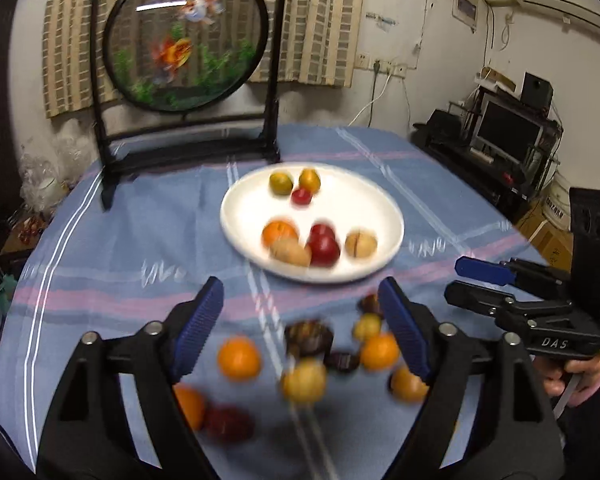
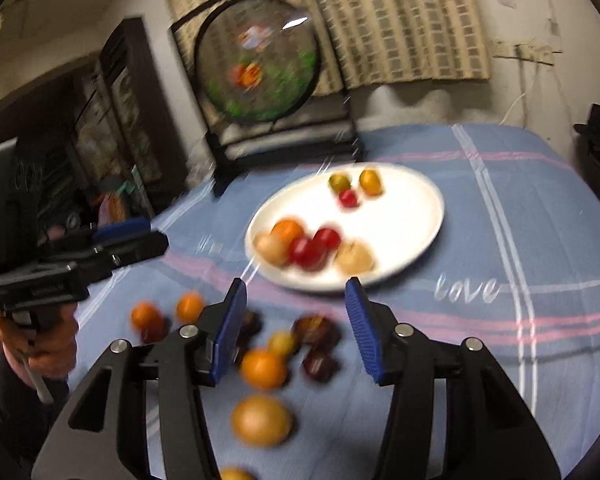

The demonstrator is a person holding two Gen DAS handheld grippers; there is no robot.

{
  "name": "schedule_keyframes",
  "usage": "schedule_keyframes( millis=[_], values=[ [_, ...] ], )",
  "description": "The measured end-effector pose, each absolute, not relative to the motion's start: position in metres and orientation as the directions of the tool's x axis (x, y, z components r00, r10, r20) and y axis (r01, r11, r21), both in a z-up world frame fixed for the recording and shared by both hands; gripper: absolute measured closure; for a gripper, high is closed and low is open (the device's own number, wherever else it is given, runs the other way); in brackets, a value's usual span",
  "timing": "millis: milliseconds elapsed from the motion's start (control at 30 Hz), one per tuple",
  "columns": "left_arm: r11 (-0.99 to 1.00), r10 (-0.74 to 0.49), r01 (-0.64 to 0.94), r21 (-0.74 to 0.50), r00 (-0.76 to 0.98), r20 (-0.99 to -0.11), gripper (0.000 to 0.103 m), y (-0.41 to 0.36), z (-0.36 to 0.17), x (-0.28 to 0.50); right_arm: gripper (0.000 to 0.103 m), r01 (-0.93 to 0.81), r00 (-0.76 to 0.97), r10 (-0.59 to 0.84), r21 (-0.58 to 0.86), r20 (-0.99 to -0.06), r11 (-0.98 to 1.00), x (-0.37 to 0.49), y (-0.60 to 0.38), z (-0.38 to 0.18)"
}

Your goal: Organize fruits

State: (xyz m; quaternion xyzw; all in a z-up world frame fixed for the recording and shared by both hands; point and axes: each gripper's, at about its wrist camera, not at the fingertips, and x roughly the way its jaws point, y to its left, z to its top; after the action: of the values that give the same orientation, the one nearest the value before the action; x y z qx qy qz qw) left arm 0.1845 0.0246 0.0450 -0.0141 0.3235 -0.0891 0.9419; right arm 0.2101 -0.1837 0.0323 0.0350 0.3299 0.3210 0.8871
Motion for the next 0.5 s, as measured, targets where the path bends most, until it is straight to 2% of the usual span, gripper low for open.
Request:
schedule_keyframes(
  millis=[133, 233, 500],
  values=[
    [0.985, -0.171, 0.148, -0.089, 0.780, -0.601, 0.018, 0.033, 0.016, 0.147, 0.050, -0.594, 0.497, 0.600, 0.258, -0.627, 0.762, 0.185, -0.169, 0.010],
    [0.987, -0.161, 0.132, -0.093, 0.753, -0.638, 0.015, 0.037, -0.007, 0.135, 0.050, -0.607, 0.463, 0.579, 0.236, -0.671, 0.759, 0.178, -0.159, 0.000],
    [0.990, -0.135, 0.126, -0.060, 0.753, -0.644, 0.011, 0.038, -0.013, 0.118, 0.050, -0.608, 0.449, 0.500, 0.157, -0.741, 0.778, 0.179, -0.144, -0.018]
  ],
)
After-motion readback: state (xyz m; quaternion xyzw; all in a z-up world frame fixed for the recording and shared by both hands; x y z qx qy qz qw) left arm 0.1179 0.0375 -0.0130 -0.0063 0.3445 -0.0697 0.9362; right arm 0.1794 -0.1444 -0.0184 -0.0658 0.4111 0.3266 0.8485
